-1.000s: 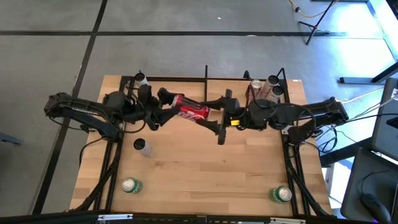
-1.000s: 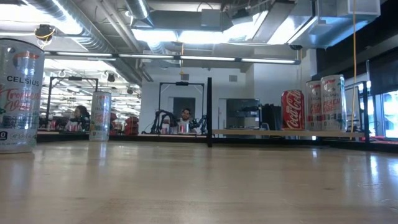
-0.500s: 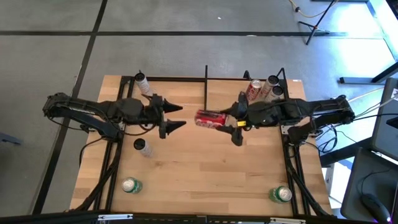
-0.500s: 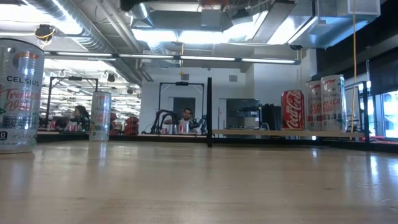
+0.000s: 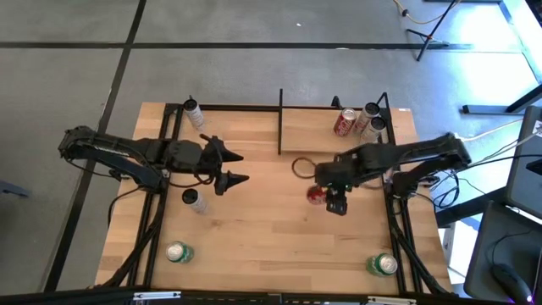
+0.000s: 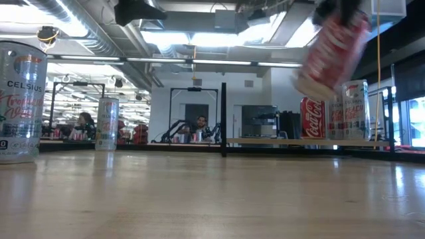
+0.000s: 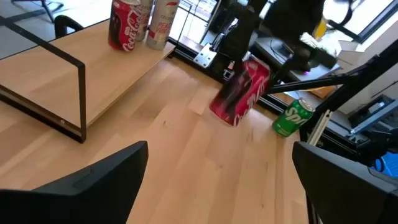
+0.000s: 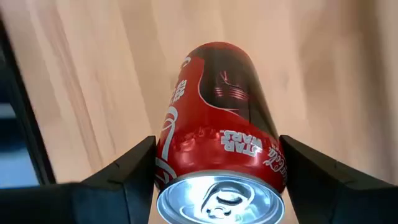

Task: Place canned beverage on shelf
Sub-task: Put the red soda can on the shelf aligned with the other red soda can

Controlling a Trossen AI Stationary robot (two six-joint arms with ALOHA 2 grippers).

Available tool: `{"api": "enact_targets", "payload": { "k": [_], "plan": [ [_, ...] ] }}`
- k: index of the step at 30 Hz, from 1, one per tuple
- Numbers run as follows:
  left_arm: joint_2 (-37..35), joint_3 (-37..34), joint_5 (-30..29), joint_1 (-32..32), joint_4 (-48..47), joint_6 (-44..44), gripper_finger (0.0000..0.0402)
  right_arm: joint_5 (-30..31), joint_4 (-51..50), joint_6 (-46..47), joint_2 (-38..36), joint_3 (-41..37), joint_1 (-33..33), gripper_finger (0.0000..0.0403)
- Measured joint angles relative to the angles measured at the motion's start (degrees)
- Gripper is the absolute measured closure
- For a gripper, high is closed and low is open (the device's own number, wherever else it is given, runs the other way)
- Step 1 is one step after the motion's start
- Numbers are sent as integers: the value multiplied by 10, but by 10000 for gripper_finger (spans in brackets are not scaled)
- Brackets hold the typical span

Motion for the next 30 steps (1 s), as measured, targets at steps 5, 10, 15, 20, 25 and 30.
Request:
{"api": "enact_targets", "payload": {
  "k": [5, 10, 15, 20, 25, 30],
  "plan": [
    [0, 0, -1, 2, -1, 2, 7, -49, -68, -6, 69, -6, 0, 139],
    [0, 0, -2, 2, -1, 3, 7, -61, -62, -35, 134, -8, 0, 140],
    [0, 0, -3, 2, 1, 3, 7, -74, -53, -66, 174, -8, 0, 137],
    [0, 0, -3, 2, 2, 4, 7, -75, -44, -84, 198, -8, 0, 132],
    [0, 0, -3, 2, 3, 4, 7, -82, -25, -93, 205, -7, 0, 129],
    [0, 0, -3, 1, 3, 5, 7, -82, -9, -93, 205, -7, 0, 96]
  ]
}}
